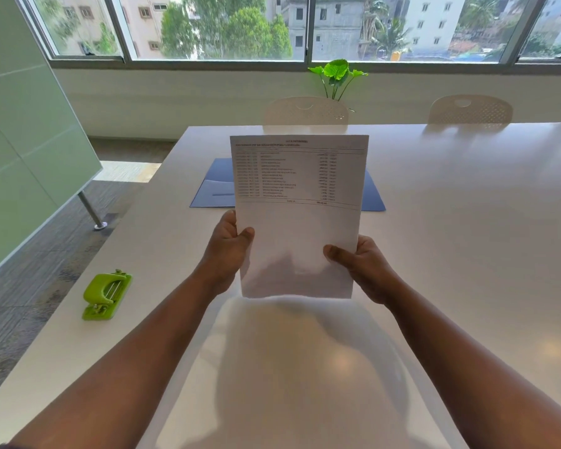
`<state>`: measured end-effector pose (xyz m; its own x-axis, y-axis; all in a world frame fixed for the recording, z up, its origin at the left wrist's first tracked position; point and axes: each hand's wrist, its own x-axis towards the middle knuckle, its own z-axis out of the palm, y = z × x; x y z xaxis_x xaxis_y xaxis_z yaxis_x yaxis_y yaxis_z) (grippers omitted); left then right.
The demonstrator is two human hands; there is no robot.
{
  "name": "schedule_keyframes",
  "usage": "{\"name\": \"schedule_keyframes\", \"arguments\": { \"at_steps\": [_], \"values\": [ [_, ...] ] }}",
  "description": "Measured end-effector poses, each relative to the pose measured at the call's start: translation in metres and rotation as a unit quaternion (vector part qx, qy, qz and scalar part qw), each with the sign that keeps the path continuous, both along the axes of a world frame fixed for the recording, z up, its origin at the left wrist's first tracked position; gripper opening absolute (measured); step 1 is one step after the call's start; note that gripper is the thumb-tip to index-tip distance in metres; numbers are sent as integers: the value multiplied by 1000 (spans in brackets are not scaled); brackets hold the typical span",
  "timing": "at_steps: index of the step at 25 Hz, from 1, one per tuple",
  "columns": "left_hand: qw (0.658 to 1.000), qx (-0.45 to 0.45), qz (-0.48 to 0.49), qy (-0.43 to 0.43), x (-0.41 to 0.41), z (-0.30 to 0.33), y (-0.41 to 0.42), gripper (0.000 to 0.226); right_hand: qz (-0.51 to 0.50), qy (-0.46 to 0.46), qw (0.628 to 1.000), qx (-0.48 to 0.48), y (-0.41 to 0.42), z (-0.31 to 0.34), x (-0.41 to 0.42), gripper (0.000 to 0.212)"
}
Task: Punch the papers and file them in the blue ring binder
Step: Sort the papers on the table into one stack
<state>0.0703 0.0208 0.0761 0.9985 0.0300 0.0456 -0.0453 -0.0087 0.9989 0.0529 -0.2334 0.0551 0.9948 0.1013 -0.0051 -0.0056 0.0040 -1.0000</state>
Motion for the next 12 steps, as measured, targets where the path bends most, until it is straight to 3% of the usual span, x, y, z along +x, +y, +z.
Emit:
{"name": "schedule_keyframes", "arguments": {
  "at_steps": [5, 12],
  "values": [
    [993, 72, 50, -85, -4, 9, -6, 39, -32, -46, 998, 24, 6, 20, 2, 30],
    [993, 77, 43, -82, -16, -14, -12, 36, -65, -16, 997, -50, 13, 8, 1, 38]
  ]
}}
